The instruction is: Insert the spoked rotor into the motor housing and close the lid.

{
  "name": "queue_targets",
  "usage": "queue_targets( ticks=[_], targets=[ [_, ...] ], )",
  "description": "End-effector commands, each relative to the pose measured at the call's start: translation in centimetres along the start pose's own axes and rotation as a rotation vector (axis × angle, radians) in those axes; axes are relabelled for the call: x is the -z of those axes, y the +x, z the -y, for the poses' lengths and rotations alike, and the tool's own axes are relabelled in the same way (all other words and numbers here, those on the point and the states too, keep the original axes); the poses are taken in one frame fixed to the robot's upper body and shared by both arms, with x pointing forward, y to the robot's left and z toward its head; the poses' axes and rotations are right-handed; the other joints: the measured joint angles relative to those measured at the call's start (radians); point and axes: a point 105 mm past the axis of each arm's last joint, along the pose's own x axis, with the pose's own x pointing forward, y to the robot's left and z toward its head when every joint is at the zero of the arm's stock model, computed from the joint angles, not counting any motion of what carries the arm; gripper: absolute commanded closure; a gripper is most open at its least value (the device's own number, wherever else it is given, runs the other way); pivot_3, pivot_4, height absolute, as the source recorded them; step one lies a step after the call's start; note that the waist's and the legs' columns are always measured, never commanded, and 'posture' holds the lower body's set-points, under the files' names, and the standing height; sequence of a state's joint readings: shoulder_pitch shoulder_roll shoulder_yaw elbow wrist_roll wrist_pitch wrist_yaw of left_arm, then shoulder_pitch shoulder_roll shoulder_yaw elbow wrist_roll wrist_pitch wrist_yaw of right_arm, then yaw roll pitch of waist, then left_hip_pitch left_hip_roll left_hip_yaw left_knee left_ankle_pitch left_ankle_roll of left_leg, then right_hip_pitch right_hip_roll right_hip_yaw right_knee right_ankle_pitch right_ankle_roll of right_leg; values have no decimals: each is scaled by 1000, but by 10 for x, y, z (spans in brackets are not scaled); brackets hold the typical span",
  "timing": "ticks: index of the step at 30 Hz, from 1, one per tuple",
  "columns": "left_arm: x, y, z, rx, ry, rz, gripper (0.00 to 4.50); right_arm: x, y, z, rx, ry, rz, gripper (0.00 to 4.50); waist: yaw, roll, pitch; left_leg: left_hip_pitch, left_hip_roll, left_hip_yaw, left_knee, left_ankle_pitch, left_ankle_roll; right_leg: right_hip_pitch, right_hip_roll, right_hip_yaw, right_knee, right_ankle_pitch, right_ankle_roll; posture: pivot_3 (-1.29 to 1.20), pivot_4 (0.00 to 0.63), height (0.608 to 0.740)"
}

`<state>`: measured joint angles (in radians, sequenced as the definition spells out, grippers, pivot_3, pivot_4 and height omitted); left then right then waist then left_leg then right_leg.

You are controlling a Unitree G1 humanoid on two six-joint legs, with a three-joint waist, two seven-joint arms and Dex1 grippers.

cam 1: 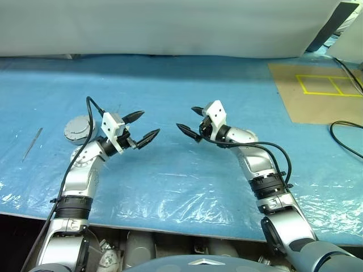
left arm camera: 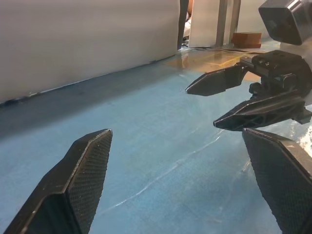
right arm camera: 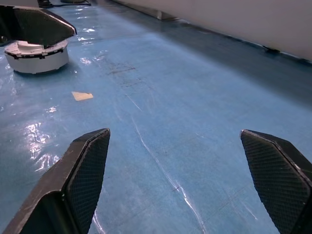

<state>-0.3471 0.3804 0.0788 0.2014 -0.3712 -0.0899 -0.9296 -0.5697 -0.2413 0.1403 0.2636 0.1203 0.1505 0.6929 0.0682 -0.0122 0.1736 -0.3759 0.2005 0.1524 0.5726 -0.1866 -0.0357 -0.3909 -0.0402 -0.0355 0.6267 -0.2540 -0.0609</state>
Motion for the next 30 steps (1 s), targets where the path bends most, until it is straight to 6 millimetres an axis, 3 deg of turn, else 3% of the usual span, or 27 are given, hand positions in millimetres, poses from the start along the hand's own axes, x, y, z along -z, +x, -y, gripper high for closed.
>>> queue_targets(
  ticks=[1, 30],
  targets=[
    [-7, 3, -1, 3, 23, 21, 0, -8, 0, -2, -9, -42, 28, 24, 0, 0, 0, 0, 0, 0, 0, 0, 0, 0, 0, 0, 0, 0, 0, 0, 150, 740],
    [-4, 3, 2, 17, 18, 11, 0, -6, -2, -4, -7, -42, 22, 24, 0, 0, 0, 0, 0, 0, 0, 0, 0, 0, 0, 0, 0, 0, 0, 0, 150, 740]
  ],
)
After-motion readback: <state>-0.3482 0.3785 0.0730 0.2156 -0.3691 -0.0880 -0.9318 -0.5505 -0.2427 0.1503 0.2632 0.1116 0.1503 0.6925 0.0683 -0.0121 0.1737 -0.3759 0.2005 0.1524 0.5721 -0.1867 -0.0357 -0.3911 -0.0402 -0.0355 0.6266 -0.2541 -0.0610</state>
